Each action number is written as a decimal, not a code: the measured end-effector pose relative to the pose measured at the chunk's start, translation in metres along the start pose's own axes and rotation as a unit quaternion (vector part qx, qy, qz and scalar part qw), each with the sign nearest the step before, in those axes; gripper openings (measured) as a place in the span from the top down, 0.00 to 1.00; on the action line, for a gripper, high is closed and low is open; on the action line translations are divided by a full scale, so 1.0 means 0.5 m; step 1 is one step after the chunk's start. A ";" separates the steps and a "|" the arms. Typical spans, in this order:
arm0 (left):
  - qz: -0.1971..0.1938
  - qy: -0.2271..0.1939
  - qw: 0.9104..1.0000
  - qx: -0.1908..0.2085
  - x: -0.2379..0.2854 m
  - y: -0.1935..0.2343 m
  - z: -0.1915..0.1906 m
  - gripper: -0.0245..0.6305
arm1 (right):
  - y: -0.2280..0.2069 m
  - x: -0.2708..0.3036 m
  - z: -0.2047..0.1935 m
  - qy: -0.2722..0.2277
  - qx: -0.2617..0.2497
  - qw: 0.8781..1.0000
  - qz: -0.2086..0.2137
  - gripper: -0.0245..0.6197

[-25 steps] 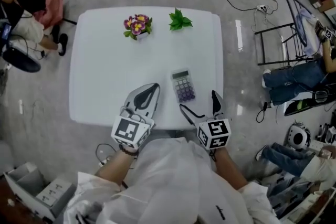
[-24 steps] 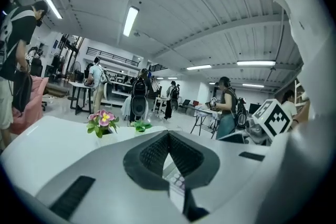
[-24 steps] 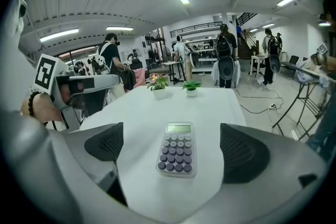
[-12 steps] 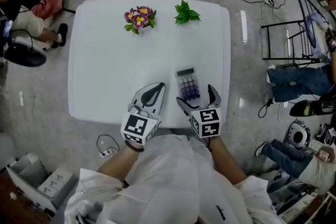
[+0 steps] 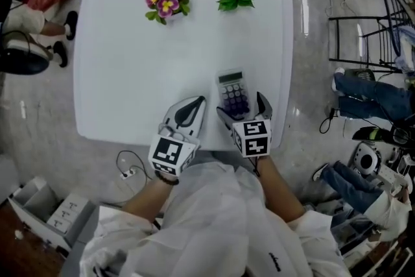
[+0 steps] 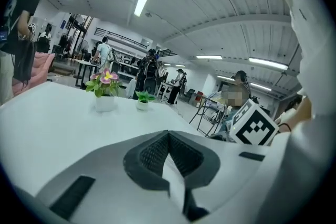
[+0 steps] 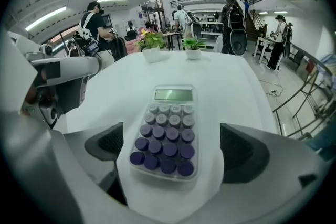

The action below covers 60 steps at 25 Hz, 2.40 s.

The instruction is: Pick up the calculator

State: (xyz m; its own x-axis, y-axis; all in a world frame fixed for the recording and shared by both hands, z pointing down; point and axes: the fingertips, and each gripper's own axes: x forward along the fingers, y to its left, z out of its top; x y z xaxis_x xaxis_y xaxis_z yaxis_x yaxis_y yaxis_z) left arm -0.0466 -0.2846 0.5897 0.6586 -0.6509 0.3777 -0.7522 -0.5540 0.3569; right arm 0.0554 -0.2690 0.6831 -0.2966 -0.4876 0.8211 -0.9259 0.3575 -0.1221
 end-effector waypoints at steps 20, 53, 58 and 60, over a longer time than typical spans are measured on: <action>0.024 0.003 0.999 -0.029 -0.020 0.022 -0.059 0.94 | 0.005 0.072 -0.032 0.072 -0.009 0.997 -0.026 0.07; 0.028 -0.027 0.999 -0.004 -0.053 -0.033 0.012 0.94 | -0.021 -0.005 0.006 0.001 0.008 1.000 -0.023 0.19; 0.028 -0.028 0.999 0.001 -0.051 -0.039 0.021 0.94 | -0.021 -0.032 0.040 -0.034 0.009 0.999 -0.018 0.19; 0.030 -0.033 0.999 0.004 -0.050 -0.040 0.033 0.94 | -0.023 -0.052 0.064 -0.057 0.011 0.998 -0.017 0.19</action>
State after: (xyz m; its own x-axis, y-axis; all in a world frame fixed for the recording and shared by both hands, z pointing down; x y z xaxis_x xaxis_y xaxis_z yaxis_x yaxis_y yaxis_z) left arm -0.0486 -0.2656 0.5591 0.6093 -0.7156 0.3416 -0.7908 -0.5171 0.3276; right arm 0.0663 -0.2857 0.6453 -0.2895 -0.5874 0.7557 -0.9402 0.3227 -0.1093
